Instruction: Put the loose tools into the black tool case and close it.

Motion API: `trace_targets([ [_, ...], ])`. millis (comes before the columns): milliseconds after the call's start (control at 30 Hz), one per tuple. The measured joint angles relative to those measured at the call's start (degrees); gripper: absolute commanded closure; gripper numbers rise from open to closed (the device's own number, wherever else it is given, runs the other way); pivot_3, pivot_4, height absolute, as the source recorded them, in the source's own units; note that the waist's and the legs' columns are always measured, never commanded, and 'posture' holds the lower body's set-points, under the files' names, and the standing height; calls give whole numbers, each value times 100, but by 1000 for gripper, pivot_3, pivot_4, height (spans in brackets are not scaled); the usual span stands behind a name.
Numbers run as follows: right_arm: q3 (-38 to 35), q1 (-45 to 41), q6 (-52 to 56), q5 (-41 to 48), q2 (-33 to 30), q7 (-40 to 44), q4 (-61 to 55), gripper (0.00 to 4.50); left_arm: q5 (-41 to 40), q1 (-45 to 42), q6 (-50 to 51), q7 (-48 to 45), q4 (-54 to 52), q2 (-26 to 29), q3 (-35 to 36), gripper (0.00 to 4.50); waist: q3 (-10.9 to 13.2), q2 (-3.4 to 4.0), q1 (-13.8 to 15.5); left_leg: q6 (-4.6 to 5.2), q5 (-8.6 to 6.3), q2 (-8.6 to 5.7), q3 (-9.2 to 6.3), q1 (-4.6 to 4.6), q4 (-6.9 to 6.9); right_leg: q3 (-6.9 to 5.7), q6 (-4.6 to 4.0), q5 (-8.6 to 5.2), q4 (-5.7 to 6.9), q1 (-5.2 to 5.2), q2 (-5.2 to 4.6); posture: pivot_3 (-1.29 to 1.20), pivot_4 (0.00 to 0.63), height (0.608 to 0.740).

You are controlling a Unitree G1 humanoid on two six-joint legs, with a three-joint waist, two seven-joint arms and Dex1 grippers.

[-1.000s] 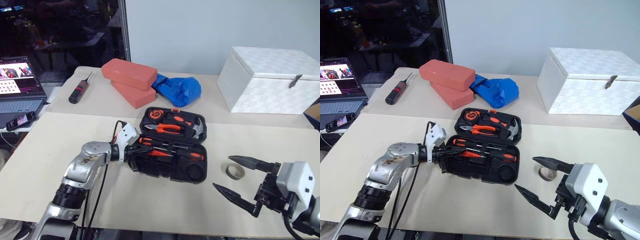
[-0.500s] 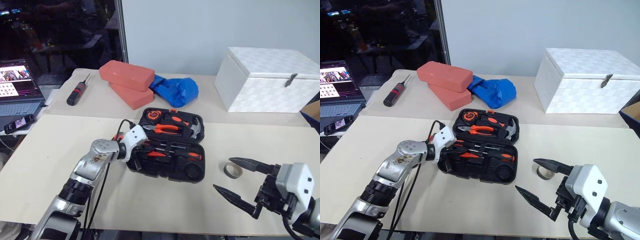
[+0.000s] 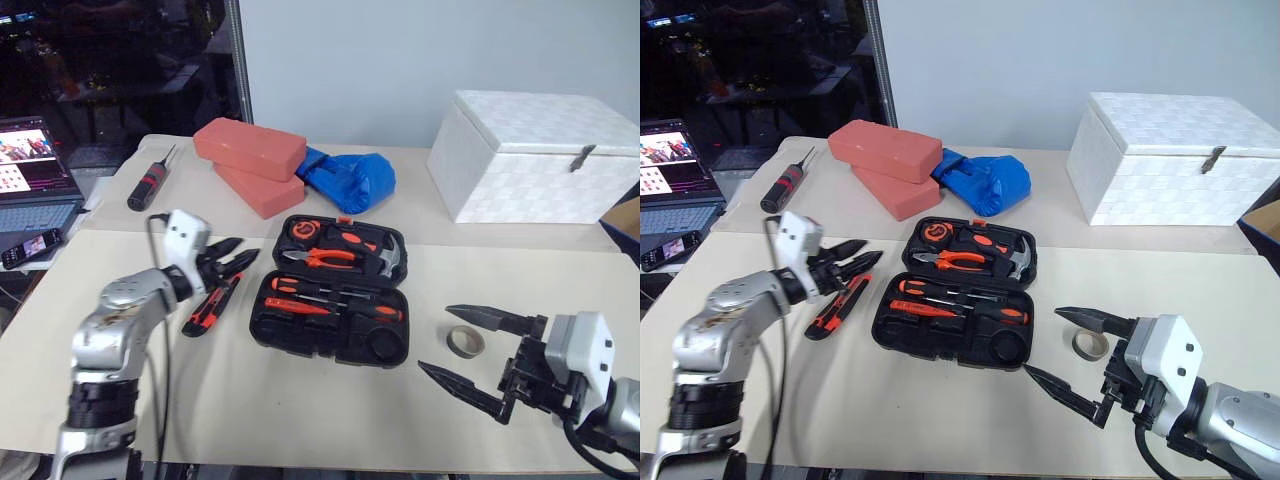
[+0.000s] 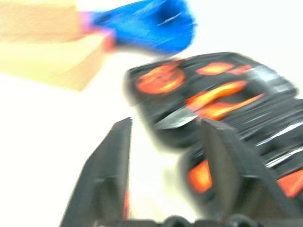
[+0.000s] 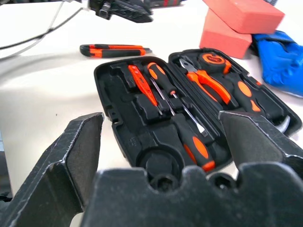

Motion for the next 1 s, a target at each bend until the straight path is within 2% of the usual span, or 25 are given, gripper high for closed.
trace_targets([
  [67, 147, -176, -18, -2, -52, 100, 121, 0, 7, 220, 367, 71, -117, 240, -14, 63, 6, -12, 19, -1, 0, -1, -1, -2, 0, -2, -28, -16, -1, 0, -2, 0, 150, 740],
  [167, 303, -435, -69, -18, -101, 209, 319, 0, 27, 469, 772, 143, -269, 428, -124, 63, 7, -13, 33, -1, 1, -4, 2, 0, 0, -1, -33, -17, -6, 3, -12, 0, 150, 740],
  [200, 367, -506, -91, -25, -106, 235, 370, 0, 31, 511, 933, 225, -319, 417, -244, 534, 7, -13, 43, -1, 1, -5, 2, -1, 1, -1, -33, -17, -6, 3, -13, 0, 150, 740],
  [267, 378, -563, -97, -44, -112, 242, 404, 0, 30, 579, 1107, 307, -343, 385, -406, 1181, 7, -13, 40, -1, 1, -3, 3, -1, 0, -1, -33, -17, -5, 1, -12, 0, 150, 740],
  [400, 385, -590, -97, -58, -131, 286, 415, 0, 23, 650, 1233, 396, -516, 368, -418, 2742, 6, -11, 21, -1, 0, 1, 2, 0, -1, -2, -37, -19, -2, -1, -7, 0, 150, 740],
  [533, 385, -521, -97, -65, -130, 290, 413, 0, -53, 682, 961, 258, -477, 288, -349, 2784, 6, -12, 21, -1, 0, 0, 3, -6, -1, -2, -38, -19, -4, -3, -8, 0, 150, 740],
  [633, 385, -420, -97, -66, -122, 284, 393, 0, -661, 520, 569, -479, -508, 294, -133, 2784, 11, -20, 43, -2, 1, 1, 2, -13, 0, -6, -40, -18, -3, -7, -9, 0, 150, 740],
  [733, 302, -267, -105, -53, -116, 313, 368, 0, -1038, 206, 190, -1786, -777, 1076, -311, 2784, 12, -21, 32, -2, 0, 2, 6, -15, 0, -6, -45, -20, -4, -12, -10, 0, 150, 740],
  [767, 251, -149, -111, -43, -114, 382, 366, 0, -1074, -25, -106, -2465, -884, 1443, -541, 2784, 8, -4, 30, -2, 0, -1, 8, -13, -1, -5, -45, -22, -11, -9, -11, 0, 150, 740],
  [833, 27, 56, -144, -1, -121, 558, 358, 0, -752, -446, -674, -3254, -688, 1613, -1315, 2784, 7, 15, 46, -1, 0, -5, 13, -14, -1, -2, -42, -22, -15, -5, -13, 0, 150, 740],
  [967, -605, 406, -238, 54, -216, 1008, 370, 0, 182, -1377, -1851, -4270, 330, 1518, -2689, 2784, 9, 11, 75, 0, 1, -5, 11, -13, 0, -2, -42, -21, -15, -2, -7, 0, 150, 740],
  [1000, -681, 448, -242, 55, -239, 1068, 389, 0, 299, -1479, -1972, -4364, 457, 1479, -2809, 2784, 9, 11, 79, 0, 1, -5, 11, -13, 0, -2, -42, -21, -15, -1, -7, 0, 150, 740],
])
